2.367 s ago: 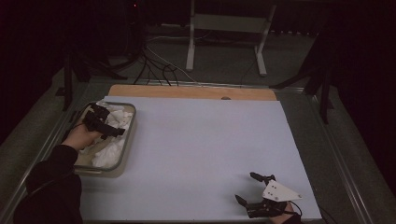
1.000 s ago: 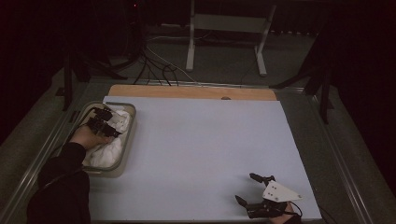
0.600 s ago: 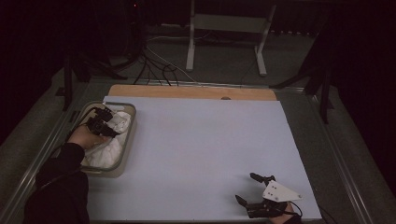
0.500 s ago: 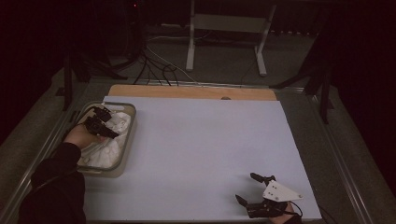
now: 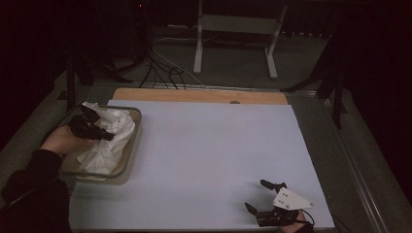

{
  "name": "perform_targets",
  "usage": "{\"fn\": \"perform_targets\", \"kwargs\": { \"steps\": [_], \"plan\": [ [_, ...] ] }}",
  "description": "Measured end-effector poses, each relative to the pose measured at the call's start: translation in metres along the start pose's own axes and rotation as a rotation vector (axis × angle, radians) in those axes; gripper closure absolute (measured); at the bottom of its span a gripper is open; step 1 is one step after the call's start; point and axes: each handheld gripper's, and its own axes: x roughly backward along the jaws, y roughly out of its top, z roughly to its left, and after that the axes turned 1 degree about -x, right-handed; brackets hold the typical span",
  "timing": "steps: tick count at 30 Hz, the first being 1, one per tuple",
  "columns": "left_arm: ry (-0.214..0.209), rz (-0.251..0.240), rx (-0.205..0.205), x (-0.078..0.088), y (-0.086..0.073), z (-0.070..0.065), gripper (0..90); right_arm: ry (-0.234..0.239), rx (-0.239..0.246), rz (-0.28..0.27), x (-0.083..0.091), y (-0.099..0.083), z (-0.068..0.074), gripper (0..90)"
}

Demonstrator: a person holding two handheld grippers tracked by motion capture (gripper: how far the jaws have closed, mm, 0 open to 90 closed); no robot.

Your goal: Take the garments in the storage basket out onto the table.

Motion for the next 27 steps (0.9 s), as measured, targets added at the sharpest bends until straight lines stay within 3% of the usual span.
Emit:
{"fn": "perform_targets", "kwargs": {
  "steps": [7, 13, 16, 20, 23, 27],
  "plan": [
    [-0.083, -0.072, -0.076, 0.021, -0.014, 0.000, 78.7, -0.002, -0.002, -0.003, 0.000, 0.000, 0.000, 10.2],
    [-0.148, -0.130, -0.145, 0.036, -0.016, -0.003, 78.7, 0.002, -0.006, -0.004, 0.000, 0.000, 0.000, 10.2],
    [-0.165, -0.156, -0.181, 0.045, -0.014, -0.005, 78.7, 0.000, -0.001, -0.001, -0.001, 0.000, 0.000, 10.2],
    [-0.175, -0.188, -0.198, 0.055, -0.012, -0.006, 78.7, 0.003, 0.004, -0.002, -0.001, 0.000, 0.000, 10.2],
    [-0.189, -0.257, -0.227, 0.069, -0.010, -0.009, 78.7, 0.006, -0.004, -0.006, -0.001, 0.000, 0.000, 10.2],
    [-0.200, -0.286, -0.246, 0.078, -0.011, -0.010, 78.7, 0.005, -0.002, -0.008, -0.001, 0.000, -0.001, 10.2]
  ]
}}
